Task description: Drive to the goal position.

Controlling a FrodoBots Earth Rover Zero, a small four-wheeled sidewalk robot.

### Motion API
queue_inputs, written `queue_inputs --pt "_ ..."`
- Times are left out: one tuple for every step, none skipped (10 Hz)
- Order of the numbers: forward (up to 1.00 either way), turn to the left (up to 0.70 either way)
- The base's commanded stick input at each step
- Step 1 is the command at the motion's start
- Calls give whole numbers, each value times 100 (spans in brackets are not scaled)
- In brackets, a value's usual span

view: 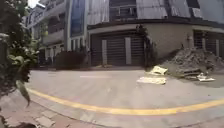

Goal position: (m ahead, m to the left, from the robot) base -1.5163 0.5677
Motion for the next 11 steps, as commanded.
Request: queue_inputs --pt "0 0" --pt "0 0" --pt "0 0" --pt "20 0" --pt "87 0" --pt "100 0" --pt "100 0" --pt "100 0" --pt "100 0" --pt "100 0" --pt "100 0"
